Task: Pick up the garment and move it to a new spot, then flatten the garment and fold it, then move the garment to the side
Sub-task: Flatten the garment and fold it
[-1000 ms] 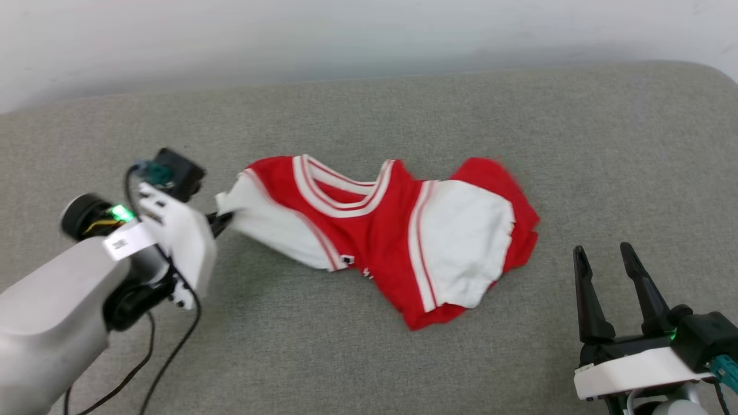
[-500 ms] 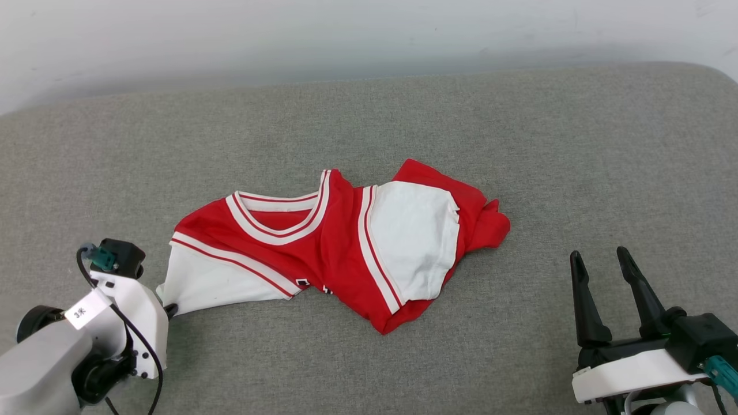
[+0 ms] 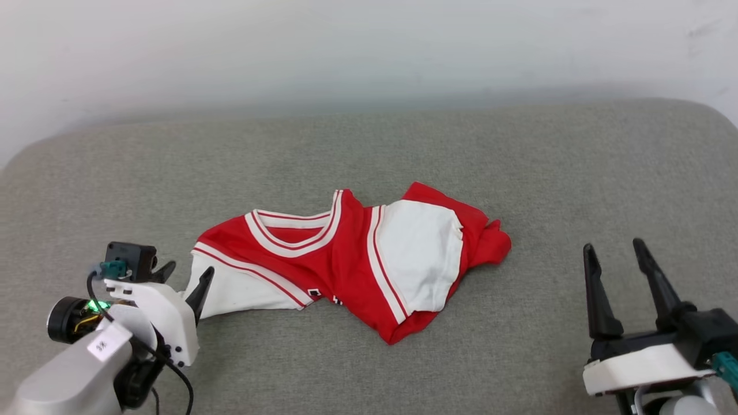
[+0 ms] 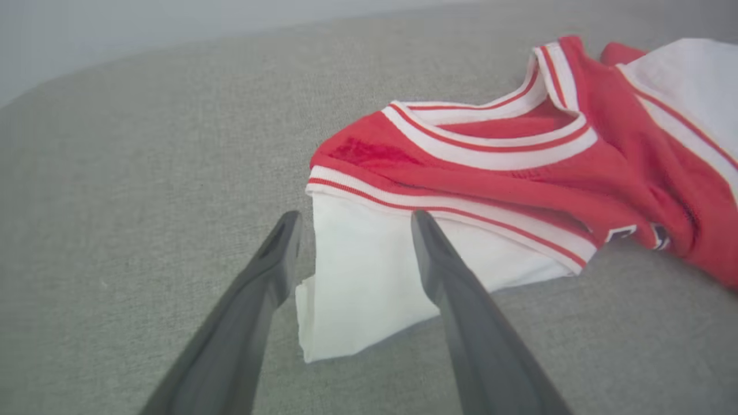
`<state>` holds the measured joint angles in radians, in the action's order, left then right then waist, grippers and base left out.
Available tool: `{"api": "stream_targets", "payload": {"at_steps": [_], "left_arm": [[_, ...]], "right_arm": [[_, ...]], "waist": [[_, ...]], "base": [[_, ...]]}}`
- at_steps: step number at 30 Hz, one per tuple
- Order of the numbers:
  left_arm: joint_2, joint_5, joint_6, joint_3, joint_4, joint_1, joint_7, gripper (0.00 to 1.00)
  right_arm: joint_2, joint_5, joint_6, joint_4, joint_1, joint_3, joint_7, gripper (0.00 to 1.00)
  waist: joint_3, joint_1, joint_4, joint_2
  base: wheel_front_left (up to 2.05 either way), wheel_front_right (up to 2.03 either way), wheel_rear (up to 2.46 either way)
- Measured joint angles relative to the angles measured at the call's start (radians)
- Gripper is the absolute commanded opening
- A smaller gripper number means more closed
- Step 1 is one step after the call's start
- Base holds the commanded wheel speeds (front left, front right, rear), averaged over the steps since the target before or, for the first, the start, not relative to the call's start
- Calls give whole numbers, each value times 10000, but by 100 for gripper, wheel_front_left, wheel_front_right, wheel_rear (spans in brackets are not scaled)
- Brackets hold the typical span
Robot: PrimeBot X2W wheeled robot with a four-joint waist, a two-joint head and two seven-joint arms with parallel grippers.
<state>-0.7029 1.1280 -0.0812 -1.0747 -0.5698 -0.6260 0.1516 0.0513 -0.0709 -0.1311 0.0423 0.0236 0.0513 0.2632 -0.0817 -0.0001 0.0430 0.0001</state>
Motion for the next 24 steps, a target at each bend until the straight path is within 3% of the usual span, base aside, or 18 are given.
{"api": "stream_targets", "payload": {"at_steps": [4,5,8,16,17,18,24], "left_arm": [[194,-291,-639,357,395,238,874,100],[194,-291,-639,357,395,238,874,100],[263,-725,-1221,794,895,425,1072,100],[631,-3127,-2583,3246,3081,1801,1112,100],[688,-3463,-2685,3496,3283,2004,1112,100],[1035,-4268,-2941,4270,3910,2539,1114,100],[1887,-5668,-3024,5509,4575,3577,1114,100]], "right_arm": [[201,119,0,-144,447,94,0,100],[201,119,0,-144,447,94,0,100],[612,84,0,-242,893,71,0,100],[2000,-211,0,-157,2427,-539,0,100],[2171,-295,0,-69,2640,-708,0,100],[2732,-621,0,397,3299,-1289,0,100],[3858,-1816,0,1264,4852,-3164,-1363,100]], "waist": [[208,0,-225,0],[208,0,-225,0],[298,0,-413,0],[256,0,-852,0],[229,0,-901,0],[121,0,-1037,0],[-111,0,-1345,0]], "base": [[0,0,0],[0,0,0],[0,0,0],[0,0,0],[0,0,0],[0,0,0],[0,0,0]]}}
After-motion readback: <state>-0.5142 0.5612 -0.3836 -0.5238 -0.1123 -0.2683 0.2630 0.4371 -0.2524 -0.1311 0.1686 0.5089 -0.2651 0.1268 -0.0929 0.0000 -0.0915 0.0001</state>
